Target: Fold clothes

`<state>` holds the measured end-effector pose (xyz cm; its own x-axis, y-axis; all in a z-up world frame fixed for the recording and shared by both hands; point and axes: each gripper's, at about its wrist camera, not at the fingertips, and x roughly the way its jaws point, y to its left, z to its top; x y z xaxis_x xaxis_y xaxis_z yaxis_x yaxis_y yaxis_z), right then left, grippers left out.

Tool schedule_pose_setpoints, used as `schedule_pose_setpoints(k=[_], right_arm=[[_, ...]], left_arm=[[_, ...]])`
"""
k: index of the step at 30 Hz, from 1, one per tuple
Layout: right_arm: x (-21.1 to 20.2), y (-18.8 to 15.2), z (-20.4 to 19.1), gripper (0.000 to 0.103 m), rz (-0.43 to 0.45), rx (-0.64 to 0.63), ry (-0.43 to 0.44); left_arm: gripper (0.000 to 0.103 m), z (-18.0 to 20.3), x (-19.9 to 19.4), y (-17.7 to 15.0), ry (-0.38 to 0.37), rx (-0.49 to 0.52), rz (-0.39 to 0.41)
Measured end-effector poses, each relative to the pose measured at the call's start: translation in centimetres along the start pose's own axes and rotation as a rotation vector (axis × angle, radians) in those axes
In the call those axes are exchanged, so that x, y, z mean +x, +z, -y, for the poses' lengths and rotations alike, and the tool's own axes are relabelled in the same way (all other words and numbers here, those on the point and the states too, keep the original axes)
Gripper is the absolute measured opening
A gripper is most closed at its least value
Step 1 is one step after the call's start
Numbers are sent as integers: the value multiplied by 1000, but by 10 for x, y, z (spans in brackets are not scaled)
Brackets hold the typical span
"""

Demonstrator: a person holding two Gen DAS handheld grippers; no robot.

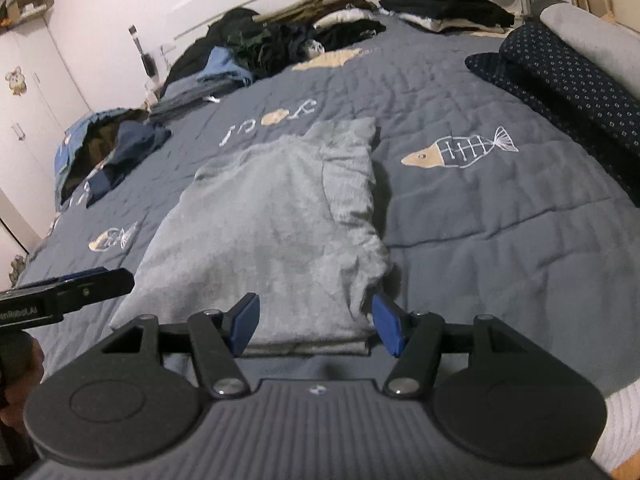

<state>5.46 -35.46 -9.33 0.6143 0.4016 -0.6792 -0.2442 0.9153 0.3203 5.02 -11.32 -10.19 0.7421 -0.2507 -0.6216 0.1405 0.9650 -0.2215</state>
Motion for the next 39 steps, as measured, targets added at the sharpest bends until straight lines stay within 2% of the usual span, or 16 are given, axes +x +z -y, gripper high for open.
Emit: schedule_pose_setpoints(k=[4,9,16,19,23,31,39], right_arm=[[-8,0,-6,61,-9,9,27],[-22,-6,-11,61,2,-10,25],[-39,-10,-15,61,3,-7,38],[-48,-11,-24,61,4,-46,42],[-61,-12,-33,61,4,-72,55],[-82,-19,-47,62,19,-119,87],[-85,-23,-46,63,-2,-131,91]], left_arm=[[82,5,-3,-2,25,-20,-24],[87,15,-17,-8,60,-22,-14],[87,21,-39,-23,102,-55,-13],[87,27,-50,-26,118,-69,-14],[89,40,-73,-33,160,-51,24],[91,58,-117,-42,242,16,35],[92,57,-119,-47,257,3,19]])
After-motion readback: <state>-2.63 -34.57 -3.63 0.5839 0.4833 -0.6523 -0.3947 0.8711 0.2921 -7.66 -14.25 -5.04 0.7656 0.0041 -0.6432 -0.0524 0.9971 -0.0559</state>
